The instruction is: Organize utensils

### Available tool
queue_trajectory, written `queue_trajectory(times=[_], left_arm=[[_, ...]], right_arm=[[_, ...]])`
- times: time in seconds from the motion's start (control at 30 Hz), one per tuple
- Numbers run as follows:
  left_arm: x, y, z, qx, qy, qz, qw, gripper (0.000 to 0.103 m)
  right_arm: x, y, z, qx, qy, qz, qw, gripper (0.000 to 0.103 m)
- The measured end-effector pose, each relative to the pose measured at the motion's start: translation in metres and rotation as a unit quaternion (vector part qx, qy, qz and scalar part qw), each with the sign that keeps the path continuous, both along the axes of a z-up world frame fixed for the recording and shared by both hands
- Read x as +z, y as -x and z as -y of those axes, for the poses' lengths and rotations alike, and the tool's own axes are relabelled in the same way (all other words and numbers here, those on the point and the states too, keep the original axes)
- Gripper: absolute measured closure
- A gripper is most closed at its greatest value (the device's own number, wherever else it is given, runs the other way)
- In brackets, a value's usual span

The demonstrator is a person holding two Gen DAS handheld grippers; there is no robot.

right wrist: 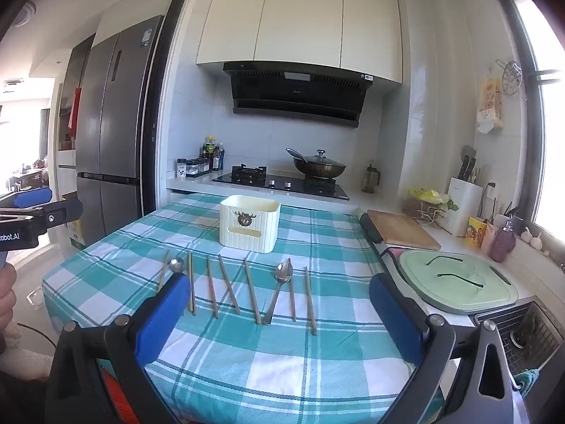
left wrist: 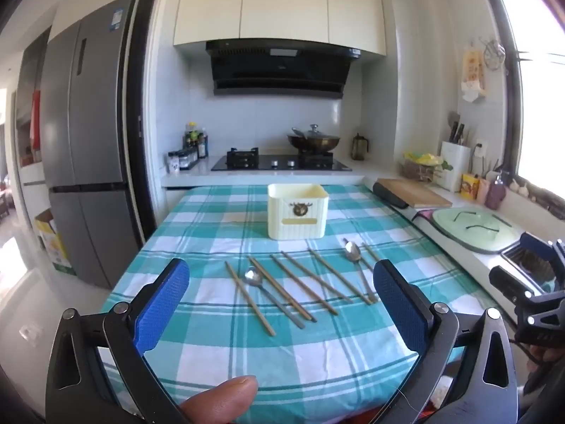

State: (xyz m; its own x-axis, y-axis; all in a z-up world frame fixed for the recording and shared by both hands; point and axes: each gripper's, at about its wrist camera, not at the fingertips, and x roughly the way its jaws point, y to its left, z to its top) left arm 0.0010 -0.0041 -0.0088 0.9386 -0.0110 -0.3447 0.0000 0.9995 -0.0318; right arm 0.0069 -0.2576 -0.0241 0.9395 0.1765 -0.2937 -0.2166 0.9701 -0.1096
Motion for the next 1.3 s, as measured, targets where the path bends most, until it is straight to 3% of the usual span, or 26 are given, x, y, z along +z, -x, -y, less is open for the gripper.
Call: queue_trajectory(times=[1.3], left_arm=[[0.0049, -0.0015, 0.0002, 0.0, 0.004, -0.003, 1.0, 0.0]], right_arm=[[0.0004, -0.0012, 0.0018, -0.001, -0.005, 0.0, 1.0, 0.0]])
